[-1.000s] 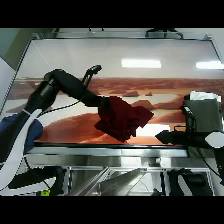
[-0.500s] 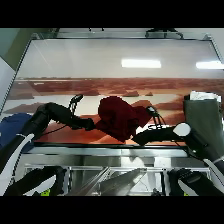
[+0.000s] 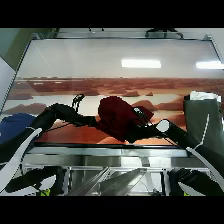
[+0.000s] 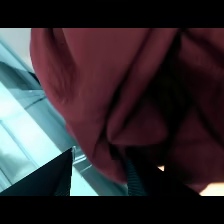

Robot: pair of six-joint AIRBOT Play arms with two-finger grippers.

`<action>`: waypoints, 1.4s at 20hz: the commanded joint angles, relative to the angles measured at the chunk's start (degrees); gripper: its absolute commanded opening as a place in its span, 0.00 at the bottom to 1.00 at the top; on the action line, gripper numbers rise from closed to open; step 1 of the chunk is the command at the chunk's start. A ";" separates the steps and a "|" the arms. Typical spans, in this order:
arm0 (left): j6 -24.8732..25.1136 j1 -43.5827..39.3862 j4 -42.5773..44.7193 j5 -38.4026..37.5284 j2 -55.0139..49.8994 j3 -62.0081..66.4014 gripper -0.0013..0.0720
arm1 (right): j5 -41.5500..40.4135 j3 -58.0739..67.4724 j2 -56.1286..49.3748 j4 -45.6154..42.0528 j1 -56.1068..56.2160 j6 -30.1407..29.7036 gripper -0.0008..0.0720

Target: Fold the shirts.

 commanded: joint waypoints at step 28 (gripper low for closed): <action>-15.76 -13.60 3.41 30.75 19.50 79.17 0.04 | 28.50 62.99 27.32 -12.44 -8.96 9.05 0.04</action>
